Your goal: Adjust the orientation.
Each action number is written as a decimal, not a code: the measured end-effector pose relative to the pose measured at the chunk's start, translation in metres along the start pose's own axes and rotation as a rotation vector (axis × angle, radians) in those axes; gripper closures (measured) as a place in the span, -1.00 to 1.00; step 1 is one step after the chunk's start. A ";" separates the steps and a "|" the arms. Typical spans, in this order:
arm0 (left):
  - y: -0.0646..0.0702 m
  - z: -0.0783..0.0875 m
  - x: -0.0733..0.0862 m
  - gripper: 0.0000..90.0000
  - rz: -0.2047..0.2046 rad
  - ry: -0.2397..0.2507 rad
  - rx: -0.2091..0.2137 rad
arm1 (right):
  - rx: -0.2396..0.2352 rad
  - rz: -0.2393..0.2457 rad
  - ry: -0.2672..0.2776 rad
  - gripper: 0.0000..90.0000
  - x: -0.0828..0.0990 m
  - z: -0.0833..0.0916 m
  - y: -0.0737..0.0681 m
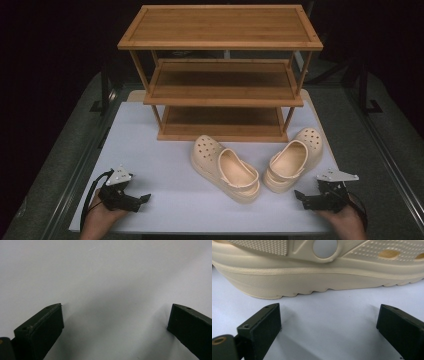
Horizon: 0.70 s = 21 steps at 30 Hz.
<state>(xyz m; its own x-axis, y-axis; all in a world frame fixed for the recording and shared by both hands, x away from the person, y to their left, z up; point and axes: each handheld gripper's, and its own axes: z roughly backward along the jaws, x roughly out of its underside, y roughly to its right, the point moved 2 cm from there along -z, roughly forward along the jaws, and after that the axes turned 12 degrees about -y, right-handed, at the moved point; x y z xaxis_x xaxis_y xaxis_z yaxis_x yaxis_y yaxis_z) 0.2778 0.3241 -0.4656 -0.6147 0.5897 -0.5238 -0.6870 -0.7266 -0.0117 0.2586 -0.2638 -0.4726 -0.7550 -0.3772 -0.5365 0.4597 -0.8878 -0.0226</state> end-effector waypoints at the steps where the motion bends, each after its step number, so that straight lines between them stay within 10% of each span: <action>1: 0.000 0.000 0.000 -1.00 0.000 0.000 0.000 | 0.000 0.000 0.000 -0.89 0.000 0.000 0.000; 21: 0.003 0.003 -0.007 -0.81 0.007 0.029 0.029 | 0.002 -0.003 -0.009 -0.83 0.000 0.003 0.000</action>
<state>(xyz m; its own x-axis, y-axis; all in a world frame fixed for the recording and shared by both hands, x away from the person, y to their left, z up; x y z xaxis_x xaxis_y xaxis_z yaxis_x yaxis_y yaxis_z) 0.2791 0.3186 -0.4598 -0.6084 0.5735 -0.5486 -0.6936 -0.7202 0.0164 0.2571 -0.2644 -0.4707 -0.7603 -0.3768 -0.5291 0.4566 -0.8894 -0.0227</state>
